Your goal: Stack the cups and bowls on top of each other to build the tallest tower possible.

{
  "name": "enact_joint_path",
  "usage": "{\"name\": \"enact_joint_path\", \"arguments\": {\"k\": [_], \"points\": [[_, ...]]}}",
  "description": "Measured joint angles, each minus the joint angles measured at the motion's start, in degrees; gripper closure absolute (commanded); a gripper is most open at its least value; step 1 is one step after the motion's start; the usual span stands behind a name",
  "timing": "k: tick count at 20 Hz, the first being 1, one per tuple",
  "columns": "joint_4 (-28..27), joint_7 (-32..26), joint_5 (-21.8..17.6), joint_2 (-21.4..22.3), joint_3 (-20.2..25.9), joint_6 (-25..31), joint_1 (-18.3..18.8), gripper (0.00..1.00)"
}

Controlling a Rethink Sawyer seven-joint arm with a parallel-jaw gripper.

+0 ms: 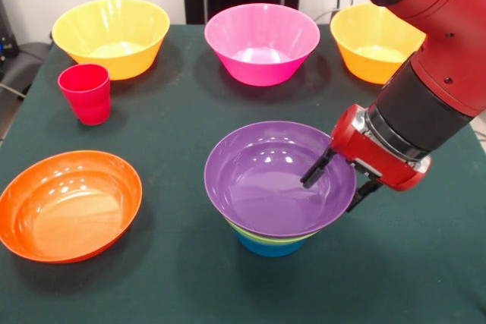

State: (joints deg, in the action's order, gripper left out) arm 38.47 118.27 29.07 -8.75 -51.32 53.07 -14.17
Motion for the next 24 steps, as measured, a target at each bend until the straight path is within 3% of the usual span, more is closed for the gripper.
{"name": "enact_joint_path", "arguments": {"k": [24], "points": [[-2.85,0.0,-0.01,0.29,1.05,0.34,2.34,0.0]]}}
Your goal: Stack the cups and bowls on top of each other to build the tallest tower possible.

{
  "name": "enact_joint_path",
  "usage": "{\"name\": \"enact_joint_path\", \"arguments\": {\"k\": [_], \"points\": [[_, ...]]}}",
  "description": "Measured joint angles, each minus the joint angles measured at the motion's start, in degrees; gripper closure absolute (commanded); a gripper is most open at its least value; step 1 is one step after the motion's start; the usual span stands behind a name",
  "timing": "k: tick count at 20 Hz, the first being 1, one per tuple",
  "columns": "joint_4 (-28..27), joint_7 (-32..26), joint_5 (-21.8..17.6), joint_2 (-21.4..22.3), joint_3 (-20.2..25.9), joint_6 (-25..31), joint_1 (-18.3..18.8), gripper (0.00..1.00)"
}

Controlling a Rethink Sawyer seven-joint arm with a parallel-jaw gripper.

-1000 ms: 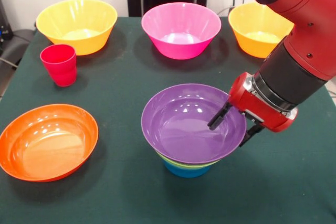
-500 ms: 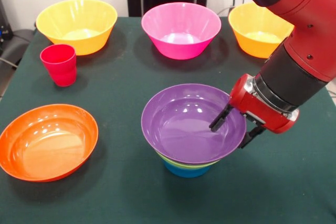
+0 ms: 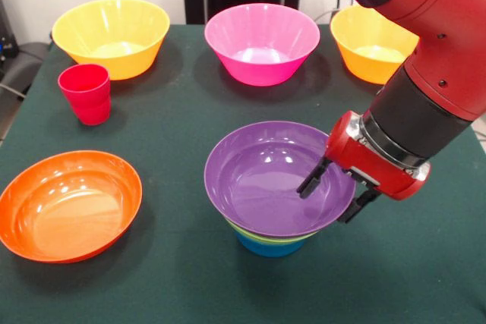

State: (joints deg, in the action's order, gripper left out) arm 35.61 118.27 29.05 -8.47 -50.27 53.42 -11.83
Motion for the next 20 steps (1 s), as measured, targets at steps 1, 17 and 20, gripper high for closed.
{"name": "enact_joint_path", "arguments": {"k": [1,17,20], "points": [[0.0,0.0,-0.01,0.13,0.07,0.21,0.09,0.0],[-1.39,0.0,0.0,2.87,1.67,8.89,0.49,0.0],[-3.3,0.0,0.01,2.48,1.68,9.87,0.97,0.0]]}}
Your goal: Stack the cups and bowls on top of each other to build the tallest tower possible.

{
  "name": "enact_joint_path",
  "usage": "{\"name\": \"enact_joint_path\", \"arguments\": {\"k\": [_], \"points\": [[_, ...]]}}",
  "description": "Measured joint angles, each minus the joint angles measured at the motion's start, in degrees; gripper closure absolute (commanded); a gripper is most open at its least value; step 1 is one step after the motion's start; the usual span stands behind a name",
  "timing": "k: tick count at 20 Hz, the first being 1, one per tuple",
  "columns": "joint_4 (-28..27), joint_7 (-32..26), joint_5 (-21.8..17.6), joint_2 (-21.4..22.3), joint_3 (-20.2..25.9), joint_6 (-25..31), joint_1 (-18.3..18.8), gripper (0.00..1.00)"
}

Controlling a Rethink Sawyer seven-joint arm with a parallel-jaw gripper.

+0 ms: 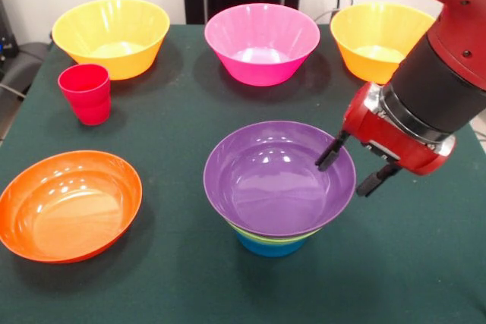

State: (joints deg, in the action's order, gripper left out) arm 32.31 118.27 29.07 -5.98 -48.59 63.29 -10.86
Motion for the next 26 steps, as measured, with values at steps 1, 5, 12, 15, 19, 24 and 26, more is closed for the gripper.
{"name": "enact_joint_path", "arguments": {"k": [1,5,12,15,19,24,26], "points": [[-0.49,0.0,0.0,-0.06,0.01,0.15,0.11,0.0],[-1.05,0.0,0.01,0.41,0.2,0.37,0.11,0.0],[-1.02,0.0,0.24,2.8,2.08,3.45,0.12,0.0],[-0.83,0.0,0.24,4.03,2.81,5.18,0.07,0.0],[0.14,0.0,0.14,6.86,3.39,8.91,-0.2,0.0],[0.76,0.0,0.13,10.75,3.4,13.76,-0.28,0.0],[2.85,0.0,0.15,13.43,3.48,14.61,-0.79,0.0]]}}
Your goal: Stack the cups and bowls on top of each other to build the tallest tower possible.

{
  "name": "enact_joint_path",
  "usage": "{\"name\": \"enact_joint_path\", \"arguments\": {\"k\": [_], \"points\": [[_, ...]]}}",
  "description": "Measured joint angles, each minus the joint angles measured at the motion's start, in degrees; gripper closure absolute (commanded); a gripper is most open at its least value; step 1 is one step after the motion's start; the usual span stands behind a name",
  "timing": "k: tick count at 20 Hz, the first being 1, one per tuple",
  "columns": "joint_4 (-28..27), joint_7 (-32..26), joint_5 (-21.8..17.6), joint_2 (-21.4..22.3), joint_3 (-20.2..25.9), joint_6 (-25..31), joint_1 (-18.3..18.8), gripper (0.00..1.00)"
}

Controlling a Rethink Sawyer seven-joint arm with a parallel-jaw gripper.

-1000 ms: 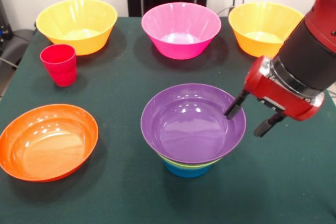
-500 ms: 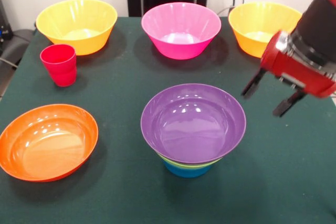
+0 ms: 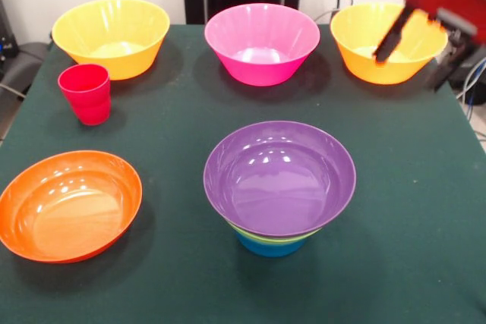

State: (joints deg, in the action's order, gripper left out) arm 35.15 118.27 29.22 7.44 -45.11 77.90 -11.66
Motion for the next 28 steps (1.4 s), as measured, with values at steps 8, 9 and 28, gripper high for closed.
{"name": "enact_joint_path", "arguments": {"k": [8,9,28], "points": [[14.86,0.0,-2.41,10.55,0.38,-2.72,-3.62,0.0],[17.45,0.0,-2.87,12.1,0.47,-3.7,-4.02,0.0],[61.44,0.0,-15.22,33.9,5.61,-33.88,4.37,0.0]]}}
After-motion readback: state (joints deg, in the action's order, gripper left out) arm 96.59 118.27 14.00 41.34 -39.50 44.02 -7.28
